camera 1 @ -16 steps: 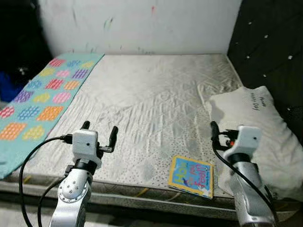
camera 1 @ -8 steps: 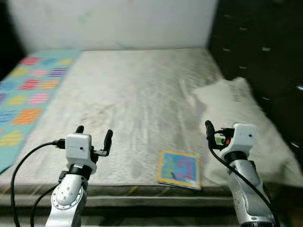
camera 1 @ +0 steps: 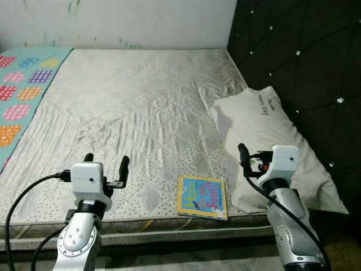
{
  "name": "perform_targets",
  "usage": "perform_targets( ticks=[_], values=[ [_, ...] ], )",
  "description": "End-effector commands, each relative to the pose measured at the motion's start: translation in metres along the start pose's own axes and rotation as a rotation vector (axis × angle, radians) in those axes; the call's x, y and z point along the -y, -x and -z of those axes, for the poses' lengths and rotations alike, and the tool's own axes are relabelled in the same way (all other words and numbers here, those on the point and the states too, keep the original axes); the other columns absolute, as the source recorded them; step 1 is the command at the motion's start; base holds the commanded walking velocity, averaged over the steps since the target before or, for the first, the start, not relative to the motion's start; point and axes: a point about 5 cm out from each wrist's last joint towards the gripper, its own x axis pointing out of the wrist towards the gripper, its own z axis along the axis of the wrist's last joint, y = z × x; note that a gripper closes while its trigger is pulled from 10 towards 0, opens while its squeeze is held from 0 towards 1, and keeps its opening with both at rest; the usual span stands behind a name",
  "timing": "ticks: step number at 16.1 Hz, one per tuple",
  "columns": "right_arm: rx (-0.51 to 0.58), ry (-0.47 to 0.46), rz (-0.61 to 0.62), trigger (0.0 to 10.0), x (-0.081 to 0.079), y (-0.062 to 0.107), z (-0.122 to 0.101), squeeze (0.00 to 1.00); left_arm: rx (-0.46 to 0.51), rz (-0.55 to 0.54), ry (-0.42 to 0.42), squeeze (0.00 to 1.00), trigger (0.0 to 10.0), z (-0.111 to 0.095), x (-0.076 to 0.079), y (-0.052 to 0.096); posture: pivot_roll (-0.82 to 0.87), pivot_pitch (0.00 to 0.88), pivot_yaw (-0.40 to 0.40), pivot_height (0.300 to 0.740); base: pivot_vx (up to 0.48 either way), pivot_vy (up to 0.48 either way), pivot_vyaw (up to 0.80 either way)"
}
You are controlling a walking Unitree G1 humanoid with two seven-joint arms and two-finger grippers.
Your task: Clean up the room
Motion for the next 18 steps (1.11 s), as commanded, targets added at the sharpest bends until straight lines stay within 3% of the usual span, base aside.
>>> perform_targets(
  ticks=[1,4,15,18],
  values=[
    [-0.004,0.006,0.008,10.0,0.006,0.004,-0.001,0.0,0.009,-0.015,-0.004,0.0,10.0,-0.004,-0.003,0.001,-0.02,0.131,-0.018,0.74,0.0,0.0,0.0],
    [-0.014,0.01,-0.01,10.0,0.002,0.007,0.001,0.0,0.002,-0.026,-0.02,0.0,10.0,-0.007,-0.009,0.002,-0.01,0.154,-0.012,0.736,0.0,0.0,0.0],
    [-0.031,0.007,-0.064,10.0,-0.006,0.009,0.004,0.0,-0.033,-0.06,-0.008,0.0,10.0,-0.007,-0.012,0.008,0.01,0.176,-0.019,0.611,0.0,0.0,0.0],
    [-0.035,0.018,-0.068,10.0,-0.005,0.009,0.005,0.0,-0.031,-0.063,-0.003,0.0,10.0,-0.007,-0.013,0.007,0.0,0.17,-0.017,0.602,0.0,0.0,0.0]
  ],
)
